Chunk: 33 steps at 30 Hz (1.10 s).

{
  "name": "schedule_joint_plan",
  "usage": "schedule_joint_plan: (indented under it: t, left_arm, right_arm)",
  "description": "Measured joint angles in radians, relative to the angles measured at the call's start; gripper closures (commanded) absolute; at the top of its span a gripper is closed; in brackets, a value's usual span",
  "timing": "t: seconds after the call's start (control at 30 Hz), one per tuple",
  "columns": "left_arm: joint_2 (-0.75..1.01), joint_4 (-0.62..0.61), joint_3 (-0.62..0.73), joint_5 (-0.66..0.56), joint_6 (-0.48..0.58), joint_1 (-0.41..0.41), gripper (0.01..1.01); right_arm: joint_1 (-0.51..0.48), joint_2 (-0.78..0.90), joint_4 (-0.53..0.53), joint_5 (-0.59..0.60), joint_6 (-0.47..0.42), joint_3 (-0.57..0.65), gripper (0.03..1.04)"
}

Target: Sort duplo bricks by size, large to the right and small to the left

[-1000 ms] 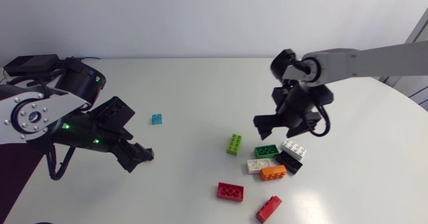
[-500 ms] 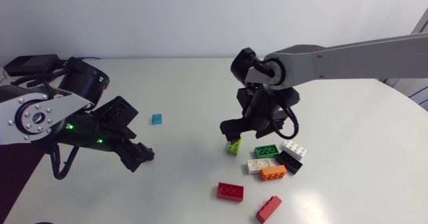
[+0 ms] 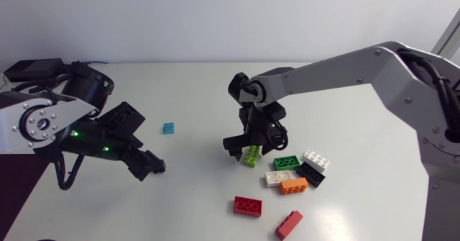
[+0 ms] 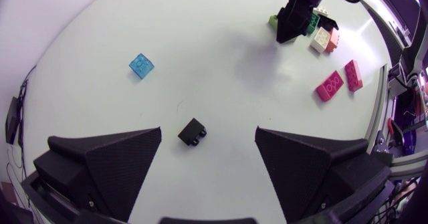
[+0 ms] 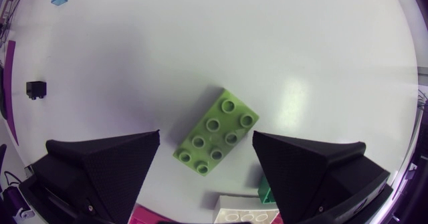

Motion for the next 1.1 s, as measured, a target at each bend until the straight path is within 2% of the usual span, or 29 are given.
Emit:
schedule_joint_plan:
  t: [0.07,0.13,0.2,0.3,0.33,0.53,0.73,0.77,0.8,0.83,0.87,0.9,1.1]
  left_arm:
    - [0.043,0.0,0.0,0.0,0.0,0.002,0.054]
    - [0.106,0.0,0.005,0.0,0.0,0.002,0.054]
    - [0.183,-0.001,0.026,0.001,0.0,0.008,0.054]
    - [0.299,-0.001,0.1,0.014,0.0,0.034,0.056]
    - [0.332,0.0,0.135,0.019,0.0,0.042,0.056]
    - [0.472,0.016,0.353,0.019,0.0,0.058,0.056]
    - [0.56,0.018,0.467,0.023,0.0,0.058,0.056]
    - [0.578,0.018,0.483,0.023,0.0,0.058,0.056]
    - [0.602,0.018,0.502,0.023,0.0,0.058,0.056]
    - [0.624,0.018,0.518,0.023,0.0,0.059,0.056]
    - [0.648,0.018,0.535,0.023,0.0,0.061,0.056]
    - [0.675,0.018,0.555,0.023,0.0,0.065,0.056]
    - [0.801,0.018,0.669,0.023,0.0,0.105,0.057]
  right_arm:
    - [0.002,0.019,-0.007,-0.001,0.005,0.014,0.08]
    - [0.002,0.03,-0.023,0.0,0.008,0.022,0.18]
    - [-0.001,0.03,-0.027,-0.001,0.011,0.022,0.4]
    - [-0.014,0.027,-0.009,-0.001,0.014,0.014,0.92]
    - [-0.022,0.02,0.007,-0.001,0.014,0.003,1.02]
    - [-0.103,-0.037,0.038,0.0,0.01,-0.084,1.01]
    - [-0.254,-0.133,0.038,0.003,-0.021,-0.206,1.01]
    - [-0.28,-0.152,0.039,0.003,-0.028,-0.22,0.92]
    - [-0.305,-0.173,0.039,0.002,-0.04,-0.234,0.68]
    - [-0.331,-0.197,0.038,0.002,-0.048,-0.249,0.33]
    - [-0.351,-0.217,0.028,0.002,-0.055,-0.258,0.11]
    - [-0.365,-0.237,0.011,0.002,-0.06,-0.264,0.07]
    - [-0.388,-0.369,-0.028,0.002,-0.066,-0.314,0.07]
